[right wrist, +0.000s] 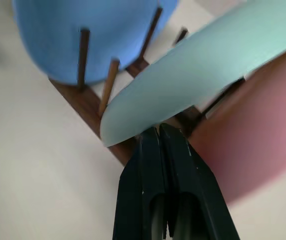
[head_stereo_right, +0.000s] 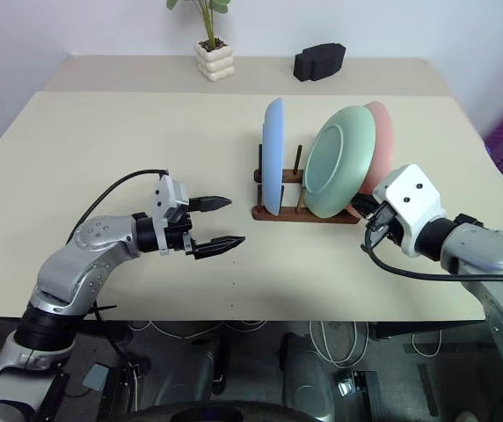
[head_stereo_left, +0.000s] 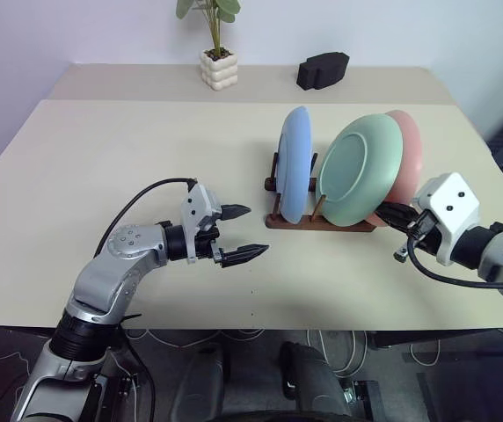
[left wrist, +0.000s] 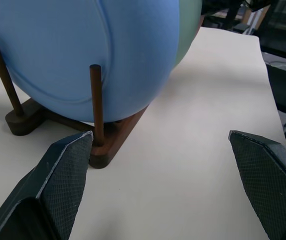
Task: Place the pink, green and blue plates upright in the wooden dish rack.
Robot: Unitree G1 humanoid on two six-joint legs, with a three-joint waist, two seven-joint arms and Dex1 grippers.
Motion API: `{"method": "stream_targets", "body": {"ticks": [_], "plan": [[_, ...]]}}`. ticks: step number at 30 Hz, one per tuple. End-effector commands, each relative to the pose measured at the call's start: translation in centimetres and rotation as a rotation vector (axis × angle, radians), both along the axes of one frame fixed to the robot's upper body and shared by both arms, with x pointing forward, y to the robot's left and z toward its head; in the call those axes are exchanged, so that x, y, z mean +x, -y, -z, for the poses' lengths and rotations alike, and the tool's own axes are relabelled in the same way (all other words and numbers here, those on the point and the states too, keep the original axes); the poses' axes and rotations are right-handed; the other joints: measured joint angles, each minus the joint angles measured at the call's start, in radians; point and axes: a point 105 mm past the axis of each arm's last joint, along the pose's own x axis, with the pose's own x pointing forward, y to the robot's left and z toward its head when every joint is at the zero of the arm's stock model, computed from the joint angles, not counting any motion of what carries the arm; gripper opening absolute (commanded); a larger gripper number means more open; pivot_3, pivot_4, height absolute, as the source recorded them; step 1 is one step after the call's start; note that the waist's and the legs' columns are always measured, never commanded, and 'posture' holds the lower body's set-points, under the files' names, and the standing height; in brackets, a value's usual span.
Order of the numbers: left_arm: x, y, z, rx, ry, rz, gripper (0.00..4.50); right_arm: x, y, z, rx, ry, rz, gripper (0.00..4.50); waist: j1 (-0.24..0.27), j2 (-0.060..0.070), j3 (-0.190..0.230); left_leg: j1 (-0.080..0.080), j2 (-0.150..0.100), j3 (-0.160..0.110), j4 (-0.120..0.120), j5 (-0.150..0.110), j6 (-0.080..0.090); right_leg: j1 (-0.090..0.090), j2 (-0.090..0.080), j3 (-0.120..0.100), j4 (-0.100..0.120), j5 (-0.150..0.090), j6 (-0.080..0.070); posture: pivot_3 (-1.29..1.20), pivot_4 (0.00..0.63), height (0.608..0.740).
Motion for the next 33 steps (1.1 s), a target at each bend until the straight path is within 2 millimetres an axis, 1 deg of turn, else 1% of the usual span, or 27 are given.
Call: {"method": "stream_targets", "body": {"ticks": [1, 9, 13, 17, 20, 23, 24, 25, 26, 27, 29, 30, 31, 32, 33], "plan": [[-0.3, -0.1, -1.1, -0.01, 0.048, 0.003, 4.5, -0.3, -1.2, -1.1, 0.005, 0.055, -0.06, 0.02, 0.0, 0.0, 0.0, 0.0, 0.0, 0.0, 0.0, 0.0, 0.0, 0.0, 0.0, 0.0, 0.0, 0.0, 0.0, 0.0, 0.15, 0.74], [-0.4, -0.1, -1.0, -0.01, 0.045, 0.001, 4.5, -0.6, -2.2, -1.3, 0.017, 0.069, -0.107, 0.02, 0.0, 0.0, 0.0, 0.0, 0.0, 0.0, 0.0, 0.0, 0.0, 0.0, 0.0, 0.0, 0.0, 0.0, 0.0, 0.0, 0.15, 0.74], [-0.4, -0.1, -1.0, -0.01, 0.043, 0.002, 4.5, -0.8, -2.0, -1.6, 0.009, 0.083, -0.104, 0.02, 0.0, 0.0, 0.0, 0.0, 0.0, 0.0, 0.0, 0.0, 0.0, 0.0, 0.0, 0.0, 0.0, 0.0, 0.0, 0.0, 0.15, 0.74], [-0.4, 0.0, -1.0, -0.011, 0.042, 0.004, 4.5, -1.1, -1.1, -2.9, -0.064, 0.137, -0.098, 0.02, 0.001, 0.0, 0.0, 0.0, 0.0, 0.0, 0.0, 0.0, 0.0, 0.0, 0.0, 0.0, 0.0, 0.0, 0.0, 0.0, 0.15, 0.74], [-0.4, 0.1, -1.0, -0.012, 0.041, 0.005, 4.5, -1.6, -0.5, -4.6, -0.091, 0.181, -0.103, 0.02, 0.001, 0.0, 0.0, 0.0, 0.0, 0.0, 0.0, 0.0, 0.0, 0.0, 0.0, 0.0, 0.0, 0.0, 0.0, 0.0, 0.15, 0.74], [-0.4, 0.1, -0.9, -0.012, 0.04, 0.005, 4.5, -1.7, 0.8, -6.8, -0.1, 0.248, -0.068, 0.02, 0.001, 0.0, 0.0, 0.0, 0.0, 0.0, 0.0, 0.0, 0.0, 0.0, 0.0, 0.0, 0.0, 0.0, 0.0, 0.0, 0.15, 0.74], [-0.3, 0.1, -0.9, -0.013, 0.043, 0.0, 4.5, -1.5, 1.9, -8.1, -0.073, 0.294, -0.021, 0.02, 0.0, 0.0, 0.0, 0.0, 0.0, 0.001, 0.0, 0.0, 0.0, 0.0, 0.0, 0.0, 0.0, 0.0, 0.0, 0.0, 0.15, 0.74], [0.0, 0.0, -0.9, -0.013, 0.056, -0.014, 4.5, -1.4, 3.5, -9.5, -0.034, 0.351, 0.043, 0.02, 0.0, 0.0, 0.0, 0.0, 0.0, 0.001, 0.001, 0.0, 0.0, 0.0, 0.0, 0.0, 0.0, 0.0, 0.0, 0.0, 0.15, 0.74], [0.2, -0.1, -0.9, -0.014, 0.065, -0.025, 4.5, -1.4, 4.6, -10.4, -0.004, 0.39, 0.087, 0.02, 0.0, 0.0, 0.0, 0.0, 0.0, 0.001, 0.001, 0.0, 0.0, 0.0, 0.0, 0.001, 0.0, 0.0, 0.0, 0.0, 0.15, 0.74], [0.5, -0.4, -0.9, -0.015, 0.069, -0.044, 4.5, -1.6, 5.8, -10.9, 0.062, 0.415, 0.118, 0.02, 0.001, 0.0, 0.0, 0.0, 0.0, 0.001, 0.001, 0.0, 0.0, 0.0, 0.0, 0.001, 0.0, 0.0, 0.0, 0.0, 0.15, 0.74], [1.0, -0.8, -0.9, -0.014, 0.074, -0.074, 4.5, -2.0, 7.2, -11.0, 0.135, 0.43, 0.141, 0.02, 0.003, -0.001, -0.001, 0.0, 0.0, 0.001, 0.001, 0.0, 0.0, 0.001, 0.0, 0.001, 0.0, 0.0, 0.0, 0.0, 0.15, 0.74], [1.7, -1.5, -0.8, -0.008, 0.079, -0.112, 4.5, -2.4, 8.5, -10.5, 0.206, 0.426, 0.171, 0.02, 0.003, -0.001, -0.001, 0.0, 0.0, 0.001, 0.001, 0.0, 0.0, 0.001, 0.0, 0.001, 0.0, 0.0, 0.0, 0.0, 0.15, 0.74], [2.1, -2.0, -0.7, -0.004, 0.083, -0.138, 4.5, -2.6, 9.5, -10.1, 0.251, 0.423, 0.192, 0.02, 0.003, -0.001, -0.001, 0.0, 0.0, 0.001, 0.001, 0.0, 0.001, 0.001, 0.0, 0.001, 0.0, 0.0, 0.0, 0.0, 0.15, 0.74], [2.5, -2.6, -0.6, 0.001, 0.086, -0.163, 4.5, -2.9, 10.3, -9.2, 0.287, 0.403, 0.206, 0.02, 0.002, -0.001, -0.001, 0.0, 0.0, 0.001, 0.001, 0.0, 0.001, 0.001, 0.0, 0.001, 0.0, 0.0, 0.0, 0.0, 0.15, 0.74], [2.9, -3.6, -0.3, 0.014, 0.083, -0.194, 4.5, -3.2, 10.7, -7.4, 0.323, 0.346, 0.213, 0.02, 0.002, -0.001, -0.001, 0.0, 0.0, 0.002, 0.001, 0.0, 0.001, 0.001, 0.0, 0.001, 0.0, 0.0, 0.0, 0.0, 0.15, 0.74]]}}
